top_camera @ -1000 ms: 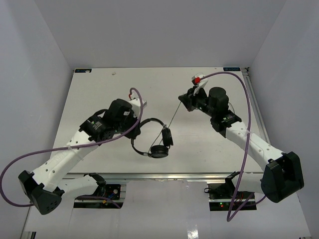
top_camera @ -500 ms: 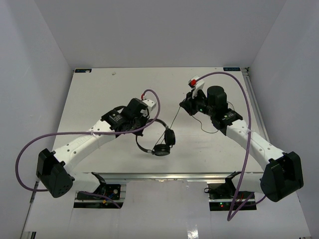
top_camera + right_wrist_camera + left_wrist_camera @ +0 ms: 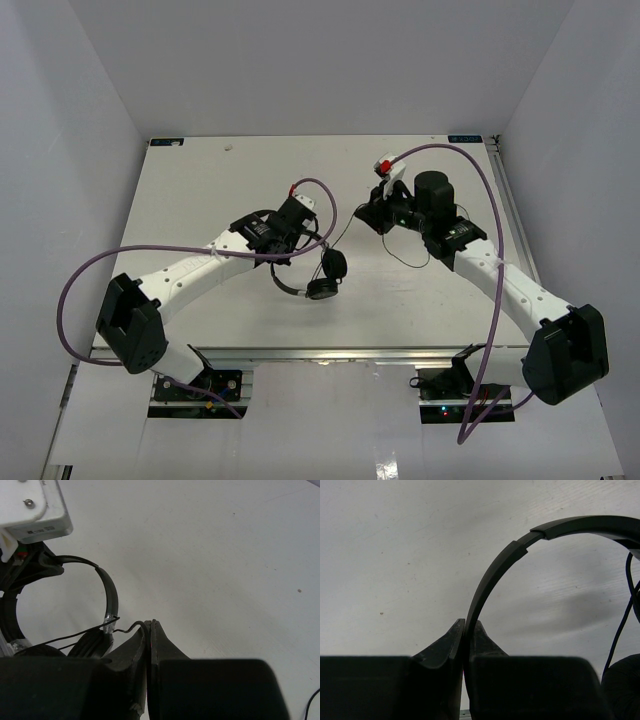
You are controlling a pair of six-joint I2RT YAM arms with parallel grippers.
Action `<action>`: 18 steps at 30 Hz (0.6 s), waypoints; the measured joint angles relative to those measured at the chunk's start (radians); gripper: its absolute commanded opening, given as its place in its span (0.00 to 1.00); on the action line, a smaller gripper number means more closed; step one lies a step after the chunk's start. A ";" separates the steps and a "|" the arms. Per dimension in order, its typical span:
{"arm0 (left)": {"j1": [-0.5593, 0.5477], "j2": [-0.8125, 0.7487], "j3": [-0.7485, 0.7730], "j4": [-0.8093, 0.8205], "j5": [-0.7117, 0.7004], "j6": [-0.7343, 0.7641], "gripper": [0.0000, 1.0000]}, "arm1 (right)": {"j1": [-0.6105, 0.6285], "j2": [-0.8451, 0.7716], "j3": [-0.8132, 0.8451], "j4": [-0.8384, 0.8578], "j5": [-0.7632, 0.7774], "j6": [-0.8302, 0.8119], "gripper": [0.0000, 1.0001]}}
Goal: Wrap the headphones
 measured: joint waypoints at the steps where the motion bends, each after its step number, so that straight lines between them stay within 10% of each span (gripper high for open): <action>1: 0.000 0.007 0.002 -0.005 -0.011 -0.006 0.00 | 0.004 0.000 0.000 0.001 -0.006 0.004 0.08; 18: 0.000 0.058 0.052 -0.041 -0.109 -0.086 0.00 | 0.135 0.000 -0.016 0.089 -0.065 0.081 0.08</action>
